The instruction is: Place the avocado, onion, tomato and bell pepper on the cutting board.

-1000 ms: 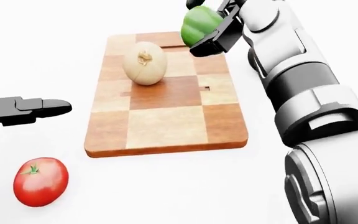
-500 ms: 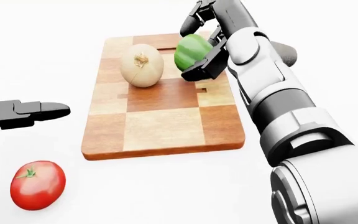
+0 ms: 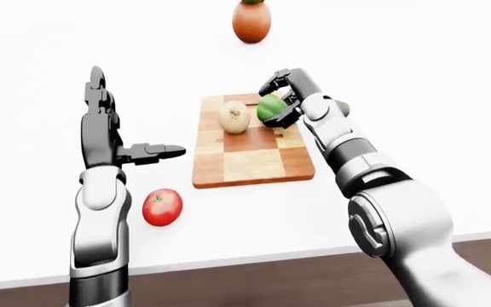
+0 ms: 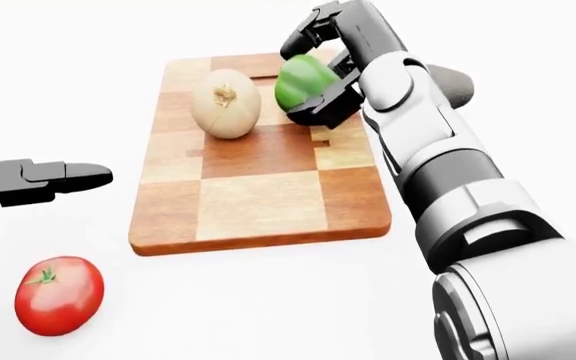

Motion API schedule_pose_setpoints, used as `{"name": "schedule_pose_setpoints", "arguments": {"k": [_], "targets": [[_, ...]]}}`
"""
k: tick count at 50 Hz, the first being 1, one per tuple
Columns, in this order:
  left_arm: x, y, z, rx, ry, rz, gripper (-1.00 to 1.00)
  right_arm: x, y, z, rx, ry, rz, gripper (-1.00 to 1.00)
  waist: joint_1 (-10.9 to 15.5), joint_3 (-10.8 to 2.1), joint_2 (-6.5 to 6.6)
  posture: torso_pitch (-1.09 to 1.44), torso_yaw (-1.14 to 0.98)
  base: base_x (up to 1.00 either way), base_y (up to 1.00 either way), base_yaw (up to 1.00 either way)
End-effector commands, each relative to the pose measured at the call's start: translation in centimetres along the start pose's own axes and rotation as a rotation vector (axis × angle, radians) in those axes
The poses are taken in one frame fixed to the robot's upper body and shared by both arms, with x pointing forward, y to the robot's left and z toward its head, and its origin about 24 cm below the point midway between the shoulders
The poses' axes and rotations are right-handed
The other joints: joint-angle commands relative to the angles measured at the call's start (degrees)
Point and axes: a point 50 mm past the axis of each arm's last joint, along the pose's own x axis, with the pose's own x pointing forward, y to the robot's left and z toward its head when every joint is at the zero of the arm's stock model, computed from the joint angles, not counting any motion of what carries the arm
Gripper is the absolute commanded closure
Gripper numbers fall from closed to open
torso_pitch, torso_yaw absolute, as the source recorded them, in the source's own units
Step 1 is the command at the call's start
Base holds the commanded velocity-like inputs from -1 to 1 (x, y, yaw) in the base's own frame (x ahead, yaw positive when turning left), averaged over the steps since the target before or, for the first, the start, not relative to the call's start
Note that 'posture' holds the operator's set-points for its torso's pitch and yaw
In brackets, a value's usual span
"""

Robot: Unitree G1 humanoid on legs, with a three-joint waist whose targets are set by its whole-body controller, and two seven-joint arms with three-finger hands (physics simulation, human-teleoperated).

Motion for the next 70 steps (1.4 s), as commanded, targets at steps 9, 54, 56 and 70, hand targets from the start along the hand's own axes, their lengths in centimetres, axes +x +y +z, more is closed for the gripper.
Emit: {"name": "schedule_pose_setpoints", "arguments": {"k": [9,54,56,70], "targets": [[0.2,0.3,1.7,-0.002,-0.091,0.015,-1.0,0.0,-1.6,2.5,-0.007,-0.103,-0.055,-0.22,0.0,-1.79,0.24,0.0,0.0,0.0,0.0,0.0],[0.3,0.9,2.4,-0.03,-0.078,0.026,-1.0,-0.6,-8.8,2.4,-0.004,-0.013,-0.245,-1.0,0.0,-1.55,-0.12,0.0,0.0,0.0,0.0,0.0],[0.2,1.1,2.6,-0.039,-0.076,0.032,-1.0,-0.6,-9.0,2.2,-0.006,0.0,-0.254,-1.0,-0.1,-1.51,-0.16,0.0,0.0,0.0,0.0,0.0],[-0.1,1.6,2.9,-0.032,-0.068,0.053,-1.0,-0.7,-9.0,-0.4,-0.156,0.131,-0.255,-1.0,0.0,-1.4,-0.21,0.0,0.0,0.0,0.0,0.0]]}}
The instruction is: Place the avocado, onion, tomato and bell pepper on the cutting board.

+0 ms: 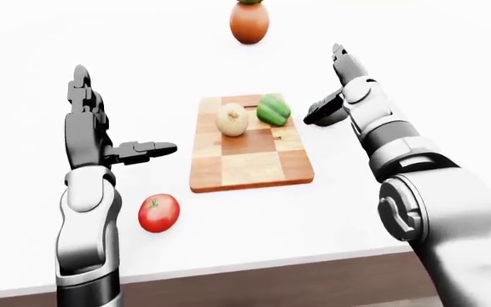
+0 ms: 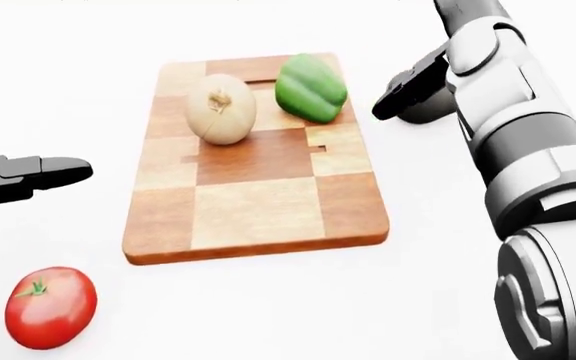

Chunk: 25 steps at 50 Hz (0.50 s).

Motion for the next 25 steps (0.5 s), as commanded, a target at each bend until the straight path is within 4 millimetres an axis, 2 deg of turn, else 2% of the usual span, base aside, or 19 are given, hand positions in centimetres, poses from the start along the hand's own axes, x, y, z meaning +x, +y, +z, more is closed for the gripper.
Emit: {"name": "schedule_pose_setpoints", "arguments": {"k": [1,10,25], "targets": [[0.2,0.3,2.0,-0.003,-0.096,0.013,-1.0,-0.2,-1.9,2.1,-0.011,-0.075,-0.081,-1.0,0.0,-1.75,0.06,0.0,0.0,0.0,0.0,0.0],[0.2,0.8,1.8,0.007,-0.074,0.03,-1.0,-0.1,-2.0,1.0,-0.088,0.0,-0.108,-1.0,0.1,-1.65,0.09,0.0,0.0,0.0,0.0,0.0],[0.0,1.7,2.6,-0.003,-0.053,0.056,-1.0,-0.1,-3.1,0.7,0.04,0.02,-0.18,-1.0,0.0,-1.37,0.09,0.01,0.0,0.0,0.0,0.0]]}}
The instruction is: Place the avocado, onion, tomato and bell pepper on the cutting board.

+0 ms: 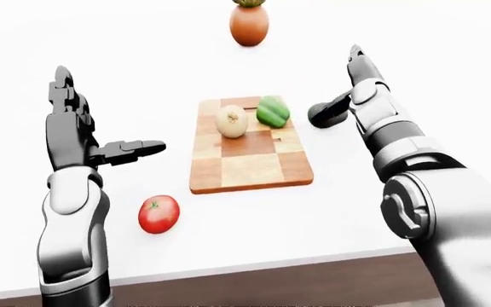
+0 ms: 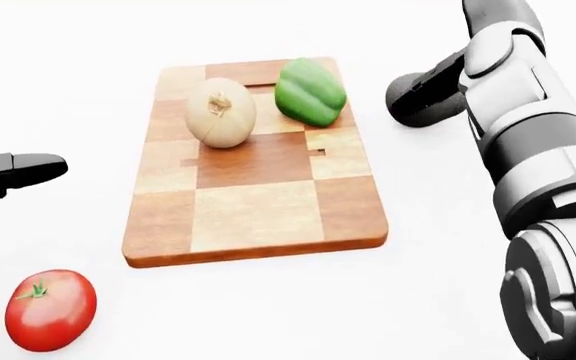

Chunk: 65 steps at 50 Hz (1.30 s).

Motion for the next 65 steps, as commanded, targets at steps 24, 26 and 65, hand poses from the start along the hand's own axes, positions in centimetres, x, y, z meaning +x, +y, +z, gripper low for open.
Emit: {"name": "schedule_pose_setpoints", "arguments": {"k": [24,26,65], "targets": [[0.2,1.2,3.7,0.027,-0.116,0.04,-1.0,-0.2,-2.8,2.8,0.078,-0.085,-0.082,-1.0,-0.1,2.49,0.25,0.13,0.0,0.0,0.0,0.0],[0.1,1.5,4.9,0.051,-0.135,0.043,-1.0,-0.2,-2.8,2.7,0.078,-0.086,-0.082,-1.0,-0.2,2.85,0.3,0.14,0.0,0.0,0.0,0.0],[-0.6,3.4,7.5,0.122,-0.171,0.086,-1.0,-0.1,-2.6,2.5,0.045,-0.062,-0.04,-0.4,-0.8,7.57,0.54,0.27,0.0,0.0,0.0,0.0]]}}
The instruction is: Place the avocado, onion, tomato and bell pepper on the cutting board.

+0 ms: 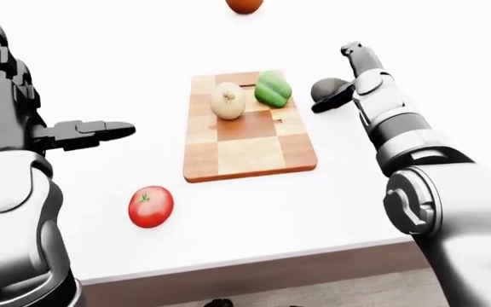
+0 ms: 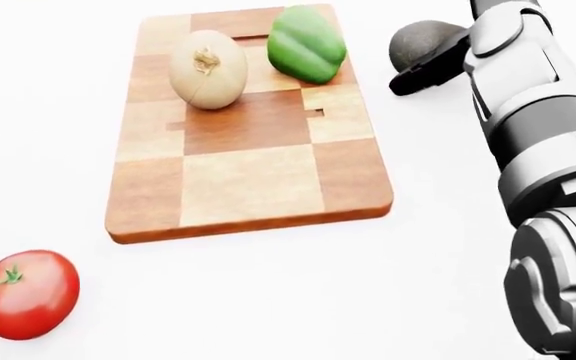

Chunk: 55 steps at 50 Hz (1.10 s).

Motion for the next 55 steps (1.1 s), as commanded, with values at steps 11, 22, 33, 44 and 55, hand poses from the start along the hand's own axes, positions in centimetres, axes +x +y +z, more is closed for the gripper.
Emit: {"name": "schedule_pose_setpoints", "arguments": {"k": [11,22,33,44,55], "targets": [[-0.2,0.7,1.6,0.002,-0.092,0.032,-1.0,-0.1,-1.2,1.0,-0.014,-0.039,-0.045,-0.03,0.1,-1.57,0.22,0.27,0.0,0.0,0.0,0.0],[-0.2,0.6,1.4,0.01,-0.092,0.034,-1.0,0.0,-0.9,0.8,-0.026,-0.035,-0.034,0.31,0.3,-1.78,-0.01,0.27,0.0,0.0,0.0,0.0],[-0.4,0.8,1.2,0.009,-0.09,0.039,-1.0,-0.1,-1.3,1.5,-0.047,-0.062,-0.037,0.81,0.3,-1.97,0.0,0.27,0.0,0.0,0.0,0.0],[-0.2,0.7,1.4,0.009,-0.086,0.041,-1.0,-0.1,-1.9,1.8,-0.049,-0.083,-0.039,0.99,0.3,-3.75,-0.01,0.17,0.0,0.0,0.0,0.0],[0.0,0.5,1.4,0.006,-0.084,0.039,-1.0,-0.1,-2.4,2.1,-0.052,-0.116,-0.044,1.0,0.3,-6.73,0.24,0.06,0.0,0.0,0.0,0.0]]}}
